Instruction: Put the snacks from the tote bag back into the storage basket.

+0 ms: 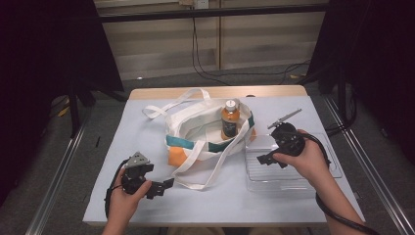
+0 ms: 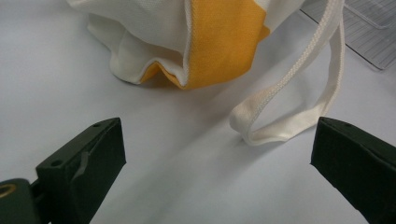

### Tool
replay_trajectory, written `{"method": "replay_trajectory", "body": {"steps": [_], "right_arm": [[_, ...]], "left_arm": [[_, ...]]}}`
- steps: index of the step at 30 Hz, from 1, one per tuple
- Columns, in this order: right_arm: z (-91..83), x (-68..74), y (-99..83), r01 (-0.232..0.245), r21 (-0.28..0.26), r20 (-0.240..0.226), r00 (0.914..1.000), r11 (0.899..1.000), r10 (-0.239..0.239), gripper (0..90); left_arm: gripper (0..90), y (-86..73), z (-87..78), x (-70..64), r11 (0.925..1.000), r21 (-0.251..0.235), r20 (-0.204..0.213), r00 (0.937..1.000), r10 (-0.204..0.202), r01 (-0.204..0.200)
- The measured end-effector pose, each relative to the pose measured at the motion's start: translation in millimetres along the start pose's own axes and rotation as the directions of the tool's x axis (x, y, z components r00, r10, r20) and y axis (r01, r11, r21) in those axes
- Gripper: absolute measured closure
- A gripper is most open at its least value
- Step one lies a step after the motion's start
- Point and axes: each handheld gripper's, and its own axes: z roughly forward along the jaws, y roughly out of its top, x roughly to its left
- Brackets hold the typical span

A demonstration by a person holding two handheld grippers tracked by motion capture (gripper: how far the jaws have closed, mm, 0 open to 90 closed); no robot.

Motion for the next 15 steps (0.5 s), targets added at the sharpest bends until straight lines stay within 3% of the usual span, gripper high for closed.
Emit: {"method": "replay_trajectory", "body": {"steps": [4,10,15], "right_arm": [[-5.0,2.8,11.8,0.013,0.012,0.015,0.9998,1.0,-0.013,6.2],[-7.2,3.2,28.4,0.014,0.022,0.0,0.9999,1.0,-0.014,6.6],[-9.7,2.5,39.8,0.006,-0.01,0.016,0.9999,1.0,-0.006,7.0]], "left_arm": [[2.8,0.2,0.1,0.7,1.0,-0.003,-0.003,1.0,-0.005,0.005],[2.8,2.1,-1.0,1.4,1.0,-0.008,0.001,1.0,-0.001,0.001],[2.8,1.5,-0.9,1.7,1.0,-0.005,0.003,1.0,-0.006,0.006]]}}
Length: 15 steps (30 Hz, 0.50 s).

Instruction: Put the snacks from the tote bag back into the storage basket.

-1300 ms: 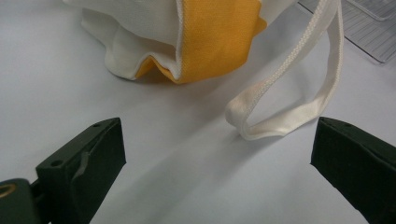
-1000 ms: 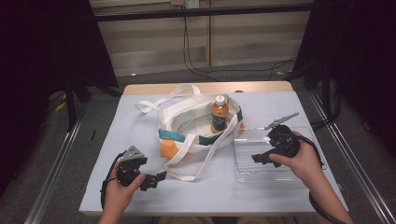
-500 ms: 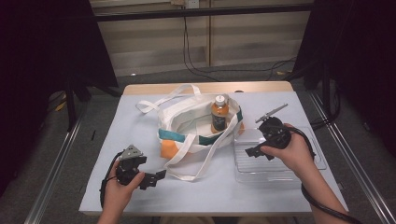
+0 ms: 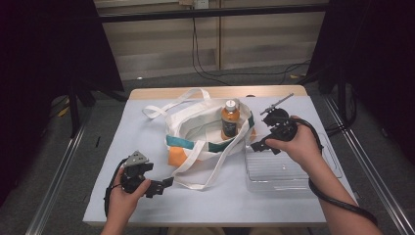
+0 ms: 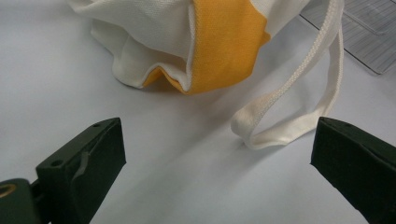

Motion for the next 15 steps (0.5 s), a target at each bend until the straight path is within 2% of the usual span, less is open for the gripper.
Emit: {"method": "replay_trajectory", "body": {"steps": [3,6,15], "right_arm": [[0.3,1.0,4.9,-0.007,-0.01,-0.002,1.0,1.0,0.007,7.1],[2.1,1.4,8.6,0.007,-0.016,0.003,1.0,1.0,-0.007,7.1],[4.9,5.1,27.3,0.03,0.006,0.018,0.9994,1.0,-0.03,7.1]], "left_arm": [[2.8,-0.2,-0.1,-0.1,1.0,0.003,0.003,1.0,0.002,-0.002],[2.8,-0.2,0.1,-0.2,1.0,0.004,0.001,1.0,0.001,-0.001],[2.8,-0.2,0.2,0.1,1.0,0.004,0.002,1.0,-0.001,0.001]]}}
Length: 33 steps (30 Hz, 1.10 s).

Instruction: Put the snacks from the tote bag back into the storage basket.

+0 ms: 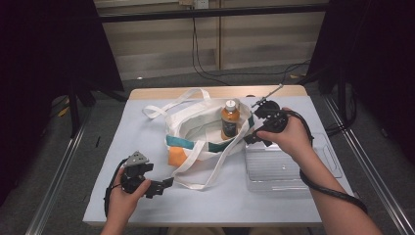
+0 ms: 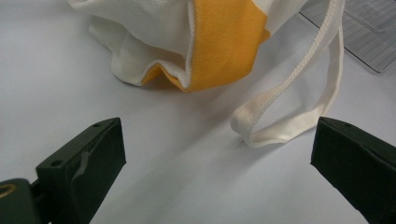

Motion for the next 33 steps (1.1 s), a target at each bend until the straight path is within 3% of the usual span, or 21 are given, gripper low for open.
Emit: {"method": "replay_trajectory", "body": {"steps": [10,19,33], "right_arm": [[1.9,-2.3,17.8,0.016,0.023,0.037,0.9992,1.0,-0.017,7.4],[9.1,-0.8,31.6,0.007,0.007,0.026,0.9996,1.0,-0.007,7.5],[24.1,0.3,55.0,0.015,0.03,0.031,0.9994,0.999,-0.016,7.6]], "left_arm": [[2.8,0.3,0.9,-1.3,1.0,0.001,0.008,1.0,0.002,-0.002],[2.8,0.4,0.3,-0.3,1.0,0.003,0.008,0.9999,0.009,-0.009],[2.8,0.1,1.3,-0.7,1.0,0.003,0.01,0.9999,0.005,-0.005]]}}
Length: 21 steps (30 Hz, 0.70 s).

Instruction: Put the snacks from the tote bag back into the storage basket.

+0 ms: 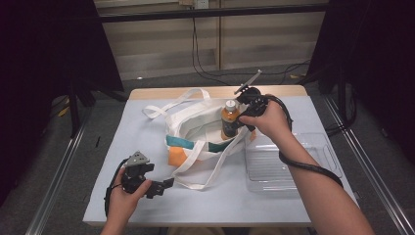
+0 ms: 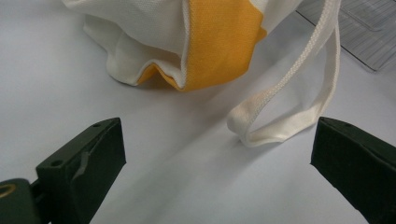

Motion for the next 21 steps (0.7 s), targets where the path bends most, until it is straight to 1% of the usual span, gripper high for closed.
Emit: {"method": "replay_trajectory", "body": {"steps": [4,9,10,12,13,14,18,19,21], "right_arm": [[2.8,-2.0,5.9,-0.007,0.003,0.005,1.0,1.0,0.007,7.6],[6.3,-3.6,10.3,-0.019,0.011,0.004,0.9998,1.0,0.019,7.6],[9.9,-4.7,12.6,-0.019,0.014,0.006,0.9998,1.0,0.019,8.5],[11.1,-4.7,13.3,-0.02,0.015,0.003,0.9998,1.0,0.02,8.7],[13.7,-5.7,15.7,-0.015,0.013,-0.005,0.9999,1.0,0.015,9.5],[14.6,-5.4,16.6,-0.026,0.011,-0.003,0.9997,1.0,0.026,9.6],[18.5,-5.7,21.1,-0.029,0.017,-0.003,0.9996,0.999,0.029,11.0],[19.9,-5.9,21.9,-0.02,0.018,-0.003,0.9998,1.0,0.02,11.9],[22.6,-6.3,23.3,-0.018,0.028,0.002,0.9998,0.999,0.017,12.3]], "left_arm": [[2.8,0.0,0.2,0.1,1.0,0.007,0.007,1.0,0.006,-0.006],[2.8,0.4,-0.1,-0.1,1.0,0.004,-0.006,1.0,0.007,-0.007],[2.8,0.4,-0.2,-0.2,0.9999,0.005,-0.008,0.9999,0.009,-0.009],[2.8,0.3,-0.2,-0.3,0.9999,0.009,-0.004,0.9999,0.01,-0.01],[2.8,0.3,0.1,-0.7,0.9999,0.007,-0.003,1.0,0.009,-0.009],[2.8,0.5,0.2,-0.8,0.9999,0.007,-0.002,0.9999,0.012,-0.012],[2.8,0.6,0.0,-0.6,0.9998,0.009,-0.002,0.9999,0.017,-0.017],[2.8,0.6,-0.1,-0.5,0.9998,0.008,-0.001,0.9999,0.017,-0.017],[2.8,0.6,-0.1,-0.6,0.9998,0.007,-0.001,0.9999,0.016,-0.016]]}}
